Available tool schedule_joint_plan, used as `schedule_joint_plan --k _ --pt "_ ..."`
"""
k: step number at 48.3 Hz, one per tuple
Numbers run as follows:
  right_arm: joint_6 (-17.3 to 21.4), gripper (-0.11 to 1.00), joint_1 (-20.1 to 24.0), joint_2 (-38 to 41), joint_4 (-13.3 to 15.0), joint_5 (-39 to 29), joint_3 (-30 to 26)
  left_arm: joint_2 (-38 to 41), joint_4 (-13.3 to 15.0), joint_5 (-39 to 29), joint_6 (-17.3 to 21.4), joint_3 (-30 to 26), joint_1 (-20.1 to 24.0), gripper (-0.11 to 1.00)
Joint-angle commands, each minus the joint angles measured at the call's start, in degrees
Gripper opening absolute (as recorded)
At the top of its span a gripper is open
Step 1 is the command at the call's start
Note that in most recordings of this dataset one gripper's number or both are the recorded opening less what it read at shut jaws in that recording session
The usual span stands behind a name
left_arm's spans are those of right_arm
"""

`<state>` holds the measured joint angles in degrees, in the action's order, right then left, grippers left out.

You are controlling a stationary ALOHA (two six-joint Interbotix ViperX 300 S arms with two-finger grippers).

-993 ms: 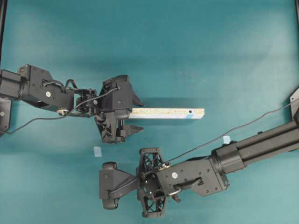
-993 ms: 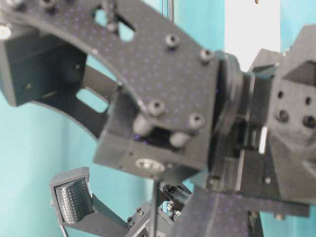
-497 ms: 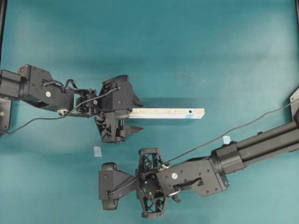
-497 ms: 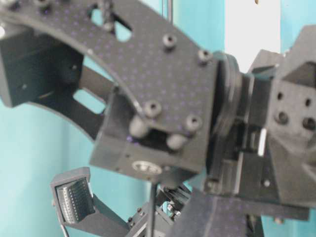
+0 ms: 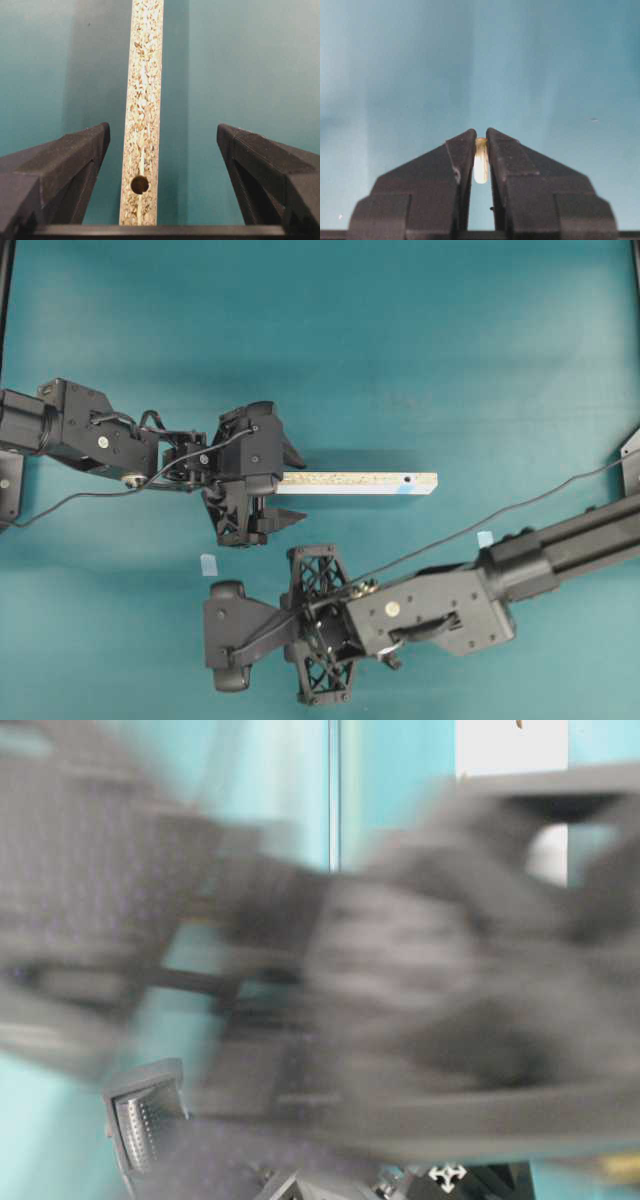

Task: Insert the rod into the hole on the wooden board.
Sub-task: 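Lower the right gripper and close it on the wooden peg, then lift the peg with the right gripper and carry it toward the board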

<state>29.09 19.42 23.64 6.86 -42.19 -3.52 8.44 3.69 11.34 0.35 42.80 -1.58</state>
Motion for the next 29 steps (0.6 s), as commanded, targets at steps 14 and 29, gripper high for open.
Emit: schedule_joint_plan --k 14,29 --pt "-0.35 0.11 -2.81 -9.32 0.7 0.79 1.58 -0.97 -0.09 0.35 -1.05 -0.44 -0.35 1.0" --pt "-0.62 0.11 -3.34 -14.85 6.33 8.88 7.91 -0.79 -0.09 0.35 -1.05 -0.35 -0.26 1.0"
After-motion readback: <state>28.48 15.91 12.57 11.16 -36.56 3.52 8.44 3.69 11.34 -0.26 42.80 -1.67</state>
